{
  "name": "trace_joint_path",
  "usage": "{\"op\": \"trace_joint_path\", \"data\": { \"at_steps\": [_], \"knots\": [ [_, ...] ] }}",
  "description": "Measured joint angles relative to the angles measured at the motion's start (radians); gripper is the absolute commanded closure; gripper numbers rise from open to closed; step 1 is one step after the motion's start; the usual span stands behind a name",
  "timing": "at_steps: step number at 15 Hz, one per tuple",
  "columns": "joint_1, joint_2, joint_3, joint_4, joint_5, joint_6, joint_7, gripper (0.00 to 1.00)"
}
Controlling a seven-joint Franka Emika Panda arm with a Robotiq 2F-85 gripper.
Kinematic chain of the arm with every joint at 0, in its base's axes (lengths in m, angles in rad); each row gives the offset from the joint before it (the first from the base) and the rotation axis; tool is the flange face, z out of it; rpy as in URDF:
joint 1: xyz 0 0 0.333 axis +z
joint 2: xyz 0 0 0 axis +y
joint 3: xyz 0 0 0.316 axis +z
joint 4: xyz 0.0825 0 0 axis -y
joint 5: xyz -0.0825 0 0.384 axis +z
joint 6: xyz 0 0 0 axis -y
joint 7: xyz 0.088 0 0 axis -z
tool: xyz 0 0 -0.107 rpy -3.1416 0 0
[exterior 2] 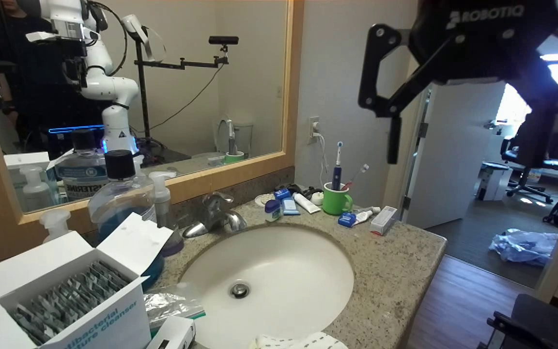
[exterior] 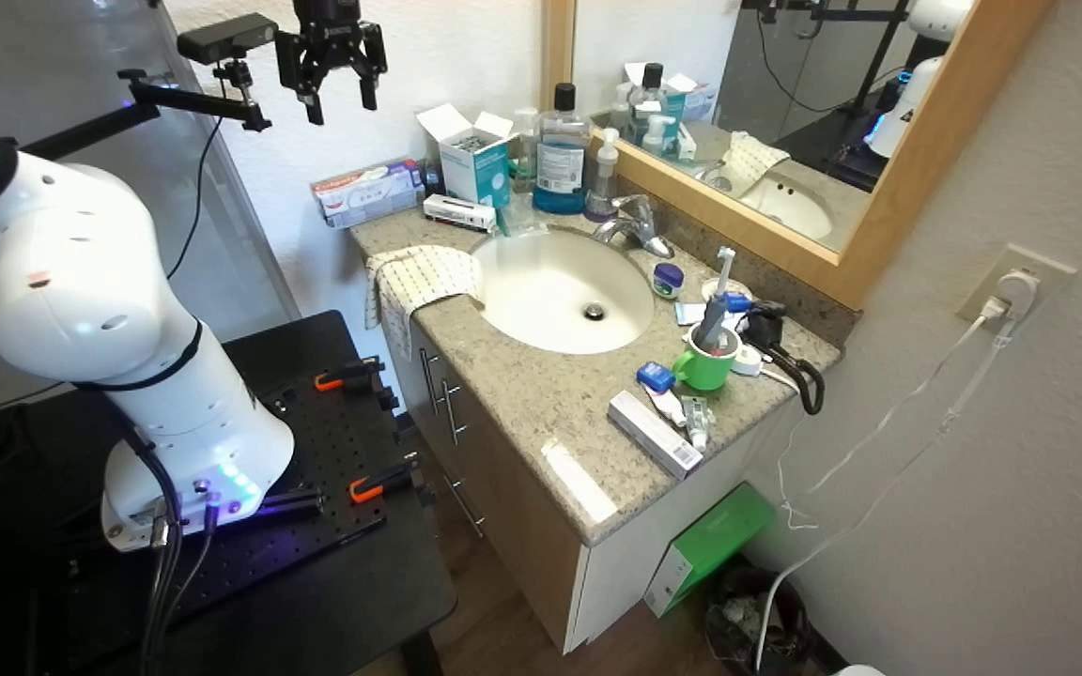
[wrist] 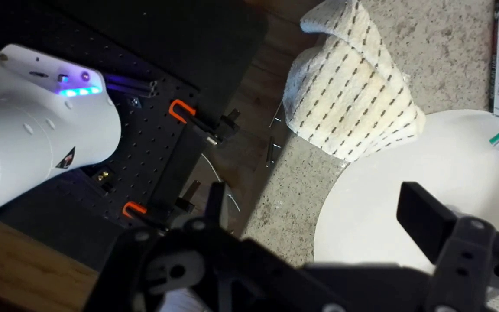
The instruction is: Open the faucet
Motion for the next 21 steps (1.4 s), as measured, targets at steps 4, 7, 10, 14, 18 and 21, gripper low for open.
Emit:
{"op": "trace_joint_path", "data": {
  "at_steps": [4,7,10,14,18,21],
  "knots": [
    [0.002,0.092,0.009,-0.015,-0.041,0.118,0.102,0.00],
    [0.010,0.166,0.005,-0.014,-0.108,0.160,0.115,0.00],
    [0.024,0.233,0.003,-0.007,-0.172,0.197,0.129,0.00],
    [0.066,0.301,-0.002,0.016,-0.237,0.212,0.160,0.00],
    [0.079,0.304,-0.023,0.016,-0.237,0.212,0.160,0.00],
    [0.083,0.304,-0.027,0.015,-0.237,0.212,0.160,0.00]
  ]
}}
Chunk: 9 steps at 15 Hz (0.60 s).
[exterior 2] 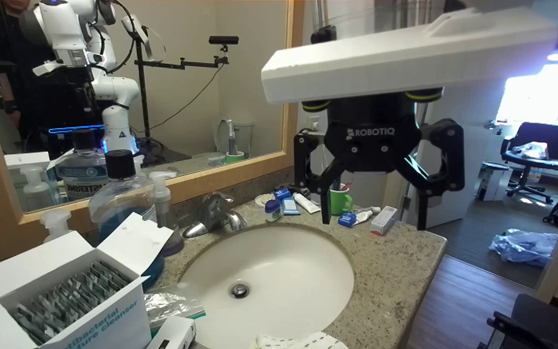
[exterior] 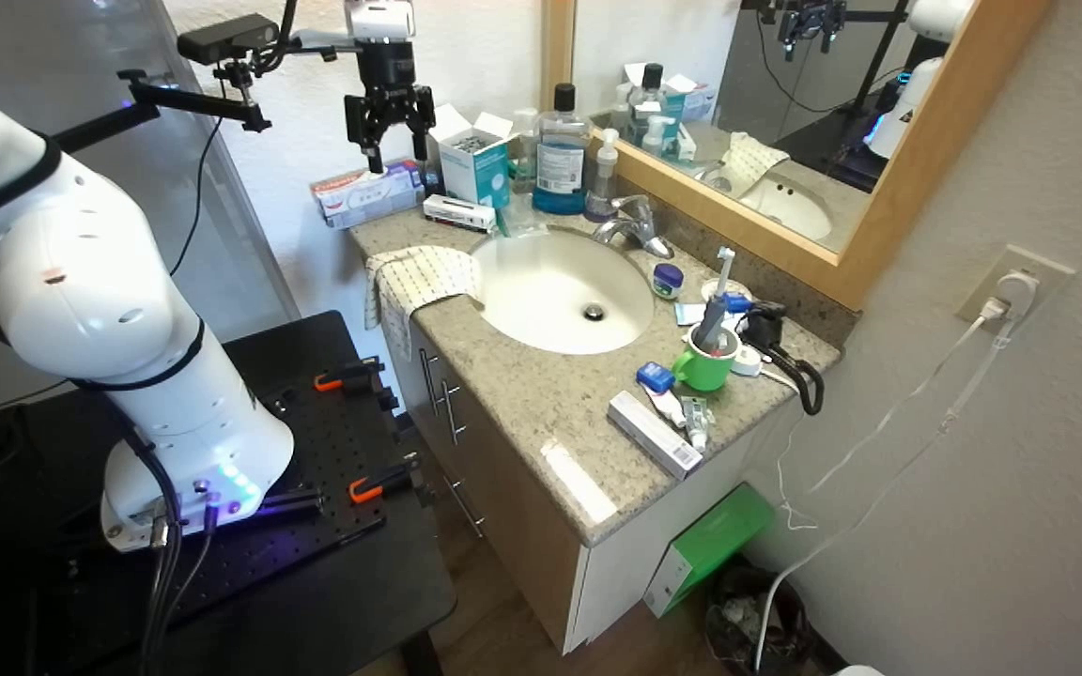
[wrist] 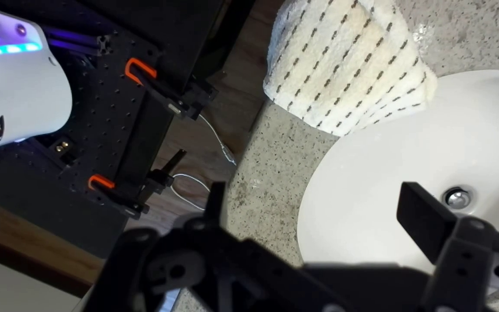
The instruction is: Open the faucet
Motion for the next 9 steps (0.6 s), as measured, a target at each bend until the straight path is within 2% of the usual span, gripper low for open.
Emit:
{"op": "trace_joint_path", "data": {
  "at_steps": [5,9],
  "knots": [
    [0.007,0.014,-0.011,0.000,-0.039,0.048,0.011,0.00],
    [0.007,0.053,-0.026,0.001,-0.133,0.112,0.011,0.00]
  ]
}}
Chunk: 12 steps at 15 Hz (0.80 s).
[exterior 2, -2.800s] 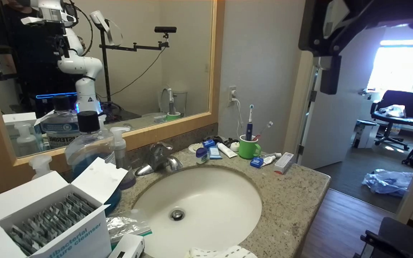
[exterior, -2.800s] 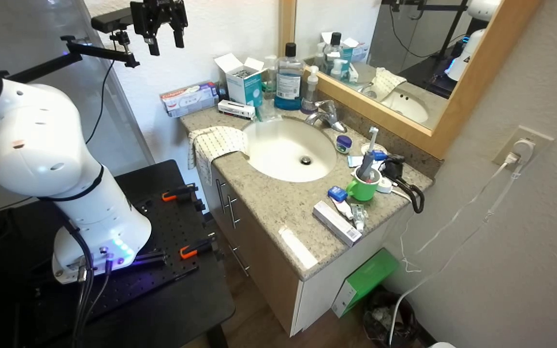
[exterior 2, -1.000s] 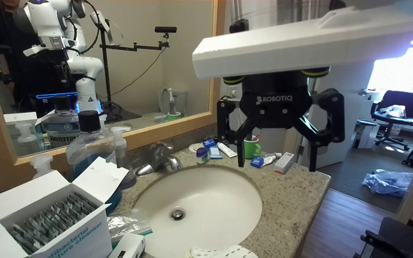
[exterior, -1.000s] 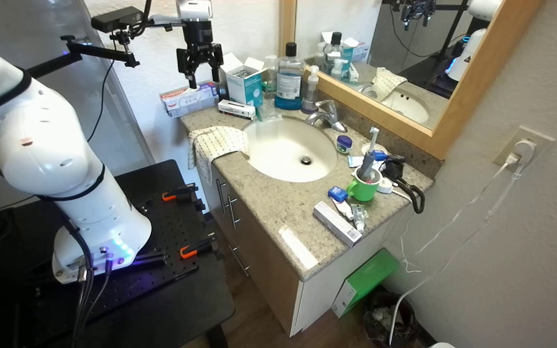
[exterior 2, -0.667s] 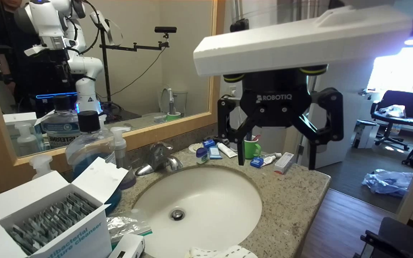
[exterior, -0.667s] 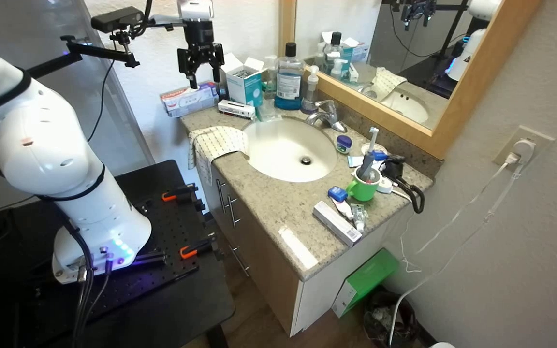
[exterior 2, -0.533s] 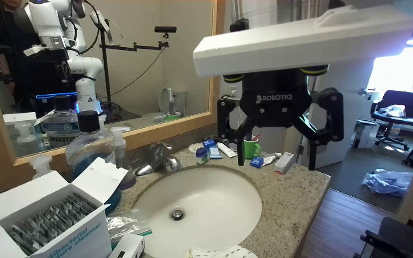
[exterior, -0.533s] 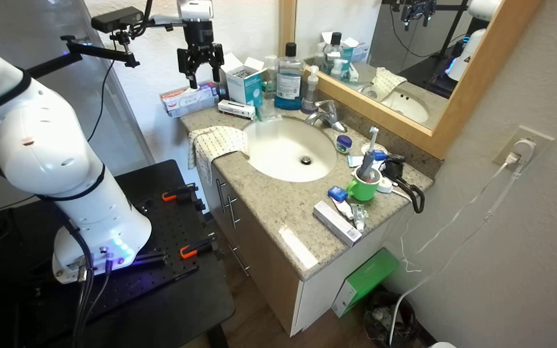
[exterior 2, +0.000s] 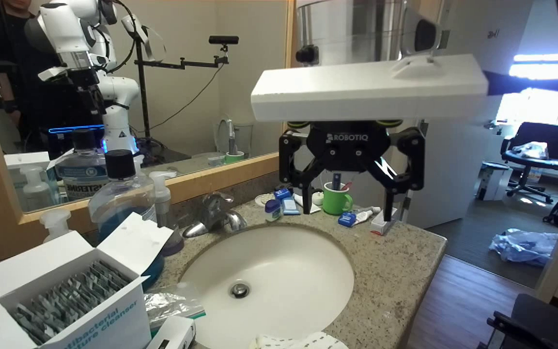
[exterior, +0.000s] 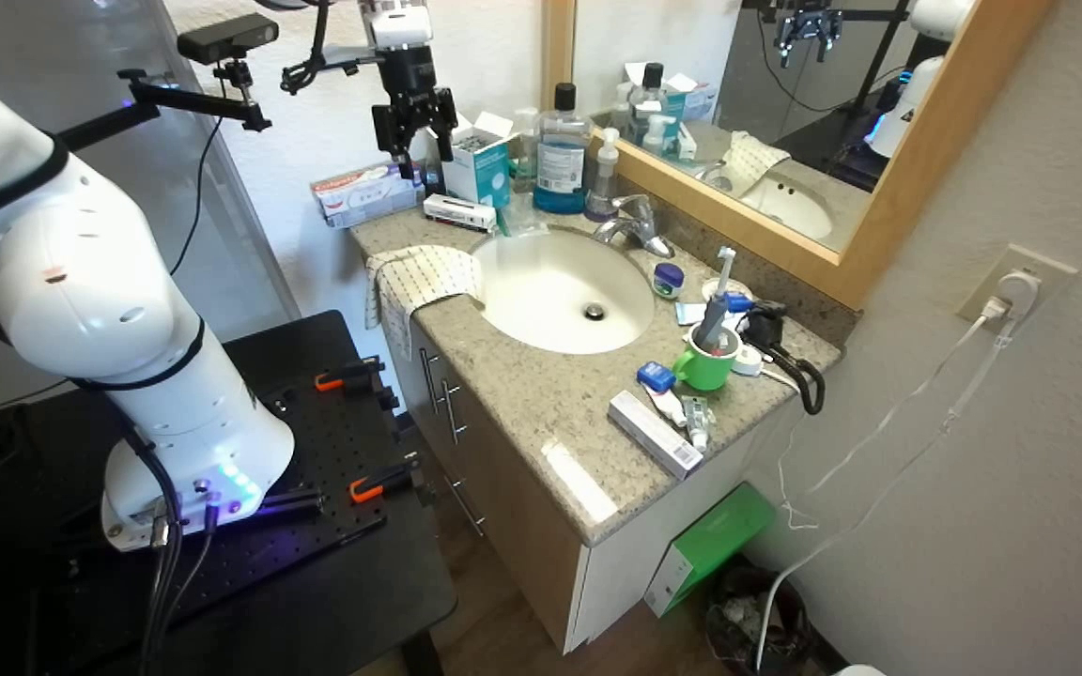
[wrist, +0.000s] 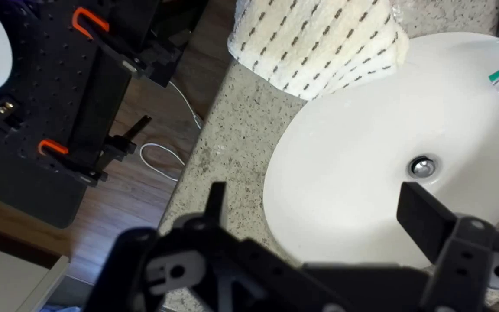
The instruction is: Open the faucet
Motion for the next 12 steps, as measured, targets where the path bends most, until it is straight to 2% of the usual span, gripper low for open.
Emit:
{"op": "trace_joint_path", "data": {
  "at_steps": [8,12],
  "knots": [
    [-0.001,0.114,-0.074,0.035,-0.206,0.066,-0.020,0.00],
    [-0.001,0.174,-0.115,0.079,-0.261,0.088,-0.052,0.00]
  ]
}}
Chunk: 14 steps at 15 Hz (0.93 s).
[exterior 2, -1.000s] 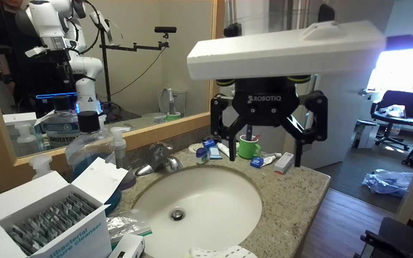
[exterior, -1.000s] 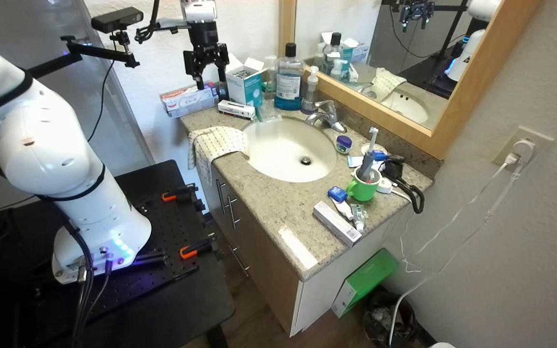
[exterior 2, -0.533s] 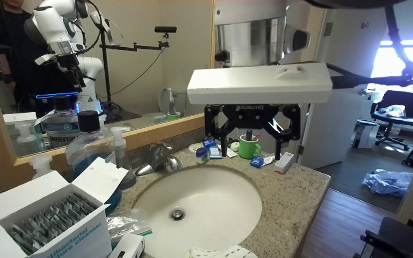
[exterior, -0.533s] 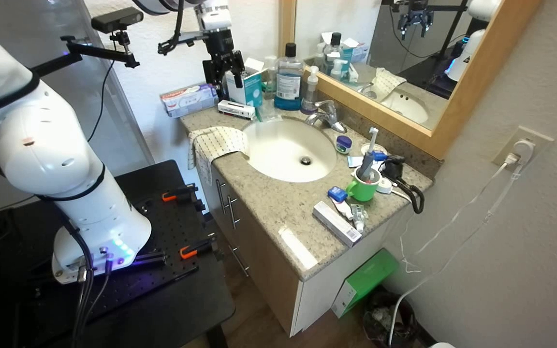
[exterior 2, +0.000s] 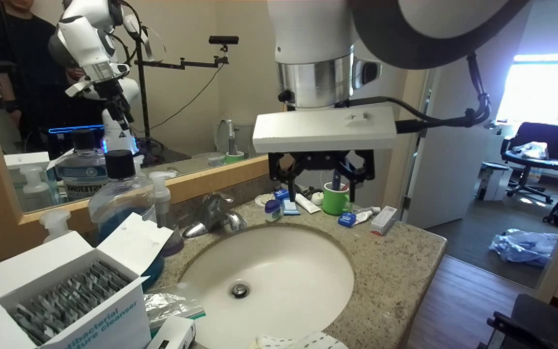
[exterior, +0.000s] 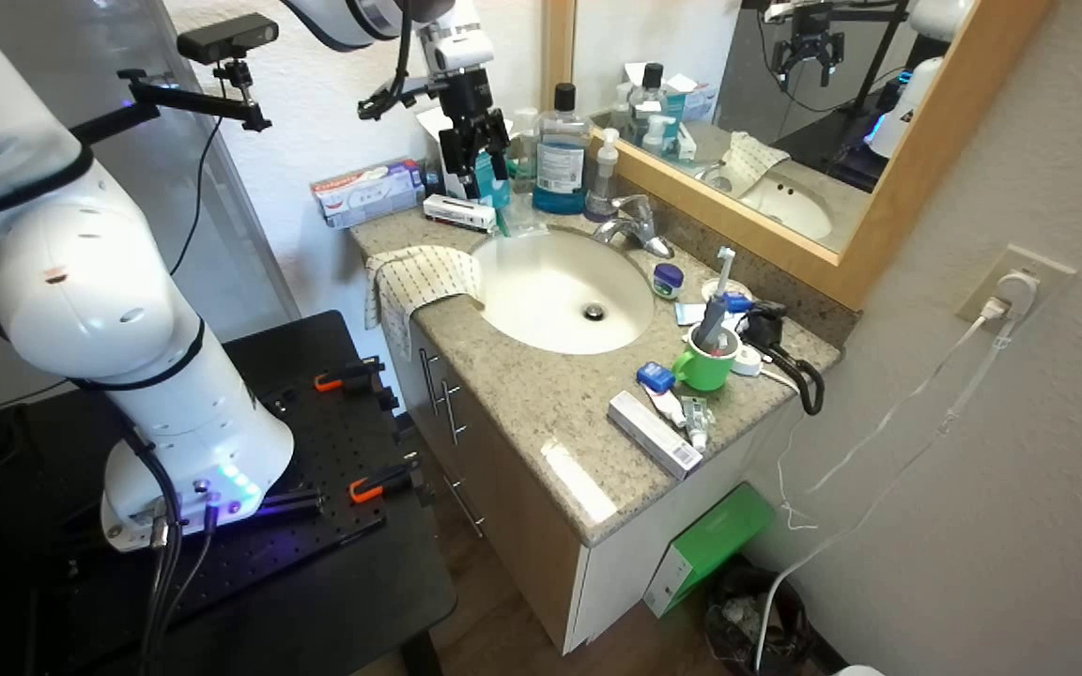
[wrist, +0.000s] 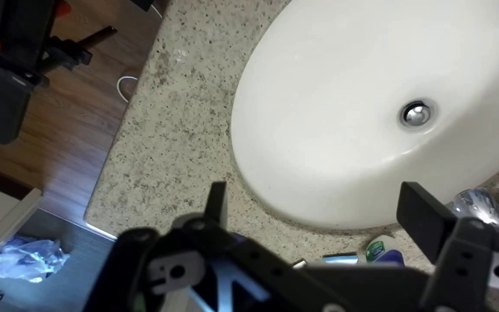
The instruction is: Open the faucet
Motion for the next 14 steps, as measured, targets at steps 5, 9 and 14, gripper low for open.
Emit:
{"op": "trace_joint_path", "data": {
  "at_steps": [5,9,14],
  "knots": [
    [0.000,0.085,-0.057,0.076,-0.012,0.005,-0.046,0.00],
    [0.006,0.089,-0.059,0.075,-0.012,0.005,-0.046,0.00],
    [0.013,0.091,-0.070,0.077,-0.013,0.005,-0.051,0.00]
  ]
}}
